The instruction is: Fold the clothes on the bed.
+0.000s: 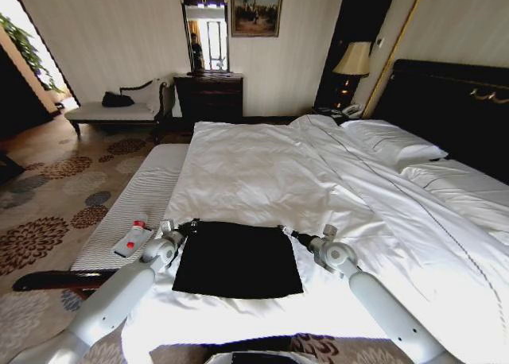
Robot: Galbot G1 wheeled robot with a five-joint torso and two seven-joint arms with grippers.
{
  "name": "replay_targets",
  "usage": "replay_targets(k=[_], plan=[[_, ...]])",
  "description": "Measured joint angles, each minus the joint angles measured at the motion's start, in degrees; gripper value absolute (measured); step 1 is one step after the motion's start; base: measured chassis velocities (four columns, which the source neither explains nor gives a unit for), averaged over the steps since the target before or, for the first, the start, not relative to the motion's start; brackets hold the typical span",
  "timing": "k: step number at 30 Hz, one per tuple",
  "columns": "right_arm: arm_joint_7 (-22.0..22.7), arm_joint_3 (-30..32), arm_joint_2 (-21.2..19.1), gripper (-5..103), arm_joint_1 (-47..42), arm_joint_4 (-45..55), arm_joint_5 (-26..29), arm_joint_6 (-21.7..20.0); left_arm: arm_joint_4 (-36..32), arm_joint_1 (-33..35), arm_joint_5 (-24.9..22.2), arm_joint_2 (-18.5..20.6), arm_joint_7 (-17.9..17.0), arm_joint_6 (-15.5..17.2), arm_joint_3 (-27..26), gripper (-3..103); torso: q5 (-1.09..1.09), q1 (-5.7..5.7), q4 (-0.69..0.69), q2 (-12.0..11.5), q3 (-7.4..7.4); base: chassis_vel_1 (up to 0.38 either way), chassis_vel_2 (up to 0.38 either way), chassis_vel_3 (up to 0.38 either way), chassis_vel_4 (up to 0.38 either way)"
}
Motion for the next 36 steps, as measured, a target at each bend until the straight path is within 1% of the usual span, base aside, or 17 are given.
replay_targets(k=[2, 3, 4, 7, 9, 12, 13, 15, 16, 18, 19, 23, 24, 26, 27, 31, 36], plan=[[-0.1, -0.3, 0.2, 103, 0.2, -0.1, -0.1, 0.0, -0.2, 0.1, 0.1, 0.0, -0.1, 0.0, 0.0, 2, 0.0, 0.0, 0.0, 0.0, 0.0, 0.0, 0.0, 0.0, 0.0], [-0.1, -0.4, 0.3, 99, 0.3, -0.3, -0.2, -0.1, -0.3, 0.1, 0.1, 0.1, -0.1, 0.0, 0.0, 2, 0.0, 0.0, 0.0, 0.0, 0.0, 0.0, 0.0, 0.0, 0.0], [-0.1, -0.4, 0.3, 99, 0.3, -0.3, -0.2, -0.1, -0.3, 0.1, 0.1, 0.1, -0.1, 0.0, 0.0, 2, 0.0, 0.0, 0.0, 0.0, 0.0, 0.0, 0.0, 0.0, 0.0], [-0.6, -0.8, 0.5, 84, 0.5, -0.7, -0.7, -0.1, -0.3, 0.0, 0.1, 0.1, -0.2, 0.0, 0.1, 2, 0.0, 0.0, 0.0, 0.0, 0.0, 0.0, 0.0, 0.0, 0.0], [-0.6, -0.8, 0.5, 84, 0.5, -0.7, -0.7, -0.1, -0.3, 0.0, 0.1, 0.2, -0.2, 0.0, 0.1, 2, 0.0, 0.0, 0.0, 0.0, 0.0, 0.0, 0.0, 0.0, 0.0], [-0.7, -1.2, 0.5, 68, 0.6, -0.5, -0.7, -0.1, -0.4, -0.1, 0.1, 0.2, -0.2, 0.1, 0.0, 2, 0.0, 0.0, 0.0, 0.0, 0.0, 0.0, 0.0, 0.0, 0.0], [-0.7, -1.2, 0.5, 68, 0.6, -0.5, -0.7, -0.1, -0.4, -0.1, 0.1, 0.2, -0.2, 0.1, 0.0, 2, 0.0, 0.0, 0.0, 0.0, 0.0, 0.0, 0.0, 0.0, 0.0], [-0.6, -1.4, 0.5, 57, 0.6, -0.3, -0.7, -0.1, -0.4, 0.2, 0.1, 0.1, -0.2, 0.1, -0.2, 2, 0.01, 0.0, 0.0, 0.0, 0.0, 0.0, 0.0, 0.0, 0.0], [-0.6, -1.4, 0.5, 57, 0.6, -0.3, -0.7, -0.1, -0.4, 0.2, 0.1, 0.1, -0.2, 0.1, -0.2, 2, 0.01, 0.0, 0.0, 0.0, 0.0, 0.0, 0.0, 0.0, 0.0], [-0.5, -1.6, 0.4, 46, 0.5, -0.1, -0.8, 0.0, -0.5, 0.6, 0.3, 0.1, -0.2, 0.0, -0.4, 2, 0.0, 0.0, 0.0, 0.0, 0.0, 0.0, 0.0, 0.0, 0.0], [-0.5, -1.6, 0.4, 46, 0.5, -0.1, -0.8, 0.0, -0.5, 0.6, 0.3, 0.1, -0.2, 0.0, -0.4, 2, 0.0, 0.0, 0.0, 0.0, 0.0, 0.0, 0.0, 0.0, 0.0], [-0.4, -1.7, 0.4, 24, 0.4, 0.4, -0.8, 0.1, -0.7, 1.2, 0.5, 0.3, -0.2, 0.0, -0.6, 2, 0.01, 0.0, 0.0, 0.0, 0.0, 0.0, 0.0, 0.0, 0.0], [-0.4, -1.7, 0.4, 24, 0.4, 0.4, -0.8, 0.1, -0.7, 1.2, 0.5, 0.3, -0.2, 0.0, -0.6, 2, 0.01, 0.0, 0.0, 0.0, 0.0, 0.0, 0.0, 0.0, 0.0], [-0.2, -1.7, 0.4, 19, 0.4, 0.6, -0.8, 0.2, -0.9, 1.3, 0.5, 0.3, -0.2, 0.0, -0.6, 2, 0.01, 0.0, 0.0, 0.0, 0.0, 0.0, 0.0, 0.0, 0.0], [-0.1, -1.7, 0.4, 8, 0.5, 0.8, -0.8, 0.2, -1.0, 1.3, 0.5, 0.3, -0.3, -0.1, -0.7, 2, 0.01, 0.0, 0.0, 0.0, 0.0, 0.0, 0.0, 0.0, 0.0], [0.0, -1.7, 0.3, 2, 0.8, 1.2, -0.5, 0.3, -1.2, 1.3, 0.5, 0.3, -0.4, -0.1, -0.7, 2, 0.01, 0.0, 0.0, 0.0, 0.0, 0.0, 0.0, 0.0, 0.0], [0.1, -1.6, 0.2, 1, 0.8, 1.8, -0.5, 0.3, -1.8, 1.3, 0.4, 0.2, -0.8, -0.1, -0.7, 2, 0.01, 0.0, 0.0, 0.0, 0.0, 0.0, 0.0, 0.0, 0.0]])
